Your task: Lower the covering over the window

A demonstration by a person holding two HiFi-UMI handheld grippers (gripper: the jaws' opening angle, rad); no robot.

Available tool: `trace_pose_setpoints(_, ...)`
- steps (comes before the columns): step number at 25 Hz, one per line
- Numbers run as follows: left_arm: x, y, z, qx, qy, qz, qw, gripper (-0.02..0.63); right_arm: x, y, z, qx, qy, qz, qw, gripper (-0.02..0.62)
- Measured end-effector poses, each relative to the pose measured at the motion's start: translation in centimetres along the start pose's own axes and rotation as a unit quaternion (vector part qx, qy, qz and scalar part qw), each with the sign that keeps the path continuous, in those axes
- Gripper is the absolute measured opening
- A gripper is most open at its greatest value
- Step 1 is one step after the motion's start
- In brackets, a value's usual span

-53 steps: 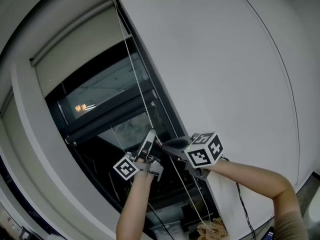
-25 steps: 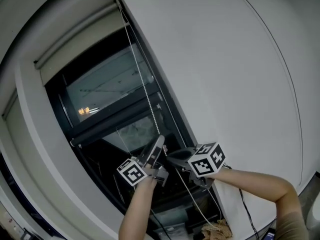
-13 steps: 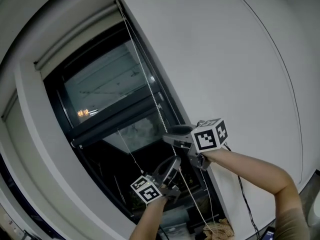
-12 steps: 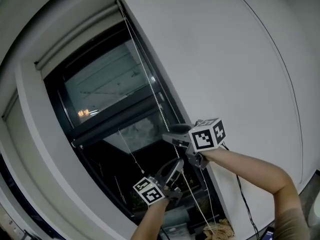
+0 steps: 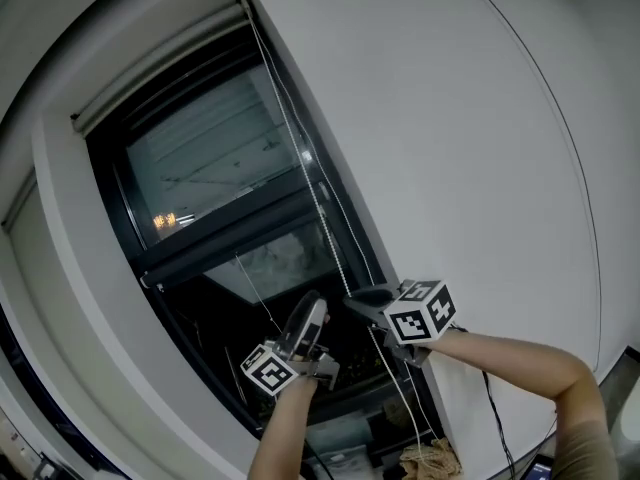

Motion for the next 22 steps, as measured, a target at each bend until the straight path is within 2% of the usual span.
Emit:
trace_pose_setpoints(3,3.2,0.0,0.4,0.057,0.067,0.011,0.9961,0.198,-0.8,-0.1,-0.1,-0.003,-0.005,0.002,1.000,0.014)
trace_pose_setpoints(5,4.9,-0.5,0.0,0.062,0.078,0.000,0.9950,0.198,-1.1,0.2,0.2,-0.007,-0.009,0.002,1.000,0.014)
trace_pose_setpoints(9,5.8,-0.9,-0.9,0.037,0.060,-0.007,0.9975,0.198,-1.8,0.4,0.3,-0.005,-0.023,-0.010,1.000,0.014)
trace_pose_setpoints(15,4.2,0.2,-2.7,-0.031,0.017,0.003,0.9994,0.198,-3.1,-1.6,0.0,0.017,-0.028,-0.036,0.999,0.014)
trace_pose_setpoints(22,1.9,0.8,-5.1,-0.053,0.017,0.034,0.9978,0.196,-4.3,-1.6,0.2,0.023,-0.044,-0.042,0.998,0.014)
Point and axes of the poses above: the fingertips, and each gripper's own axes: x forward along the fingers, y to its left, z out of its top, the point moved 7 cm from there along -x, backward along the fingers, and after that the axes turned 11 degrees about -z, right-handed, at the moved point
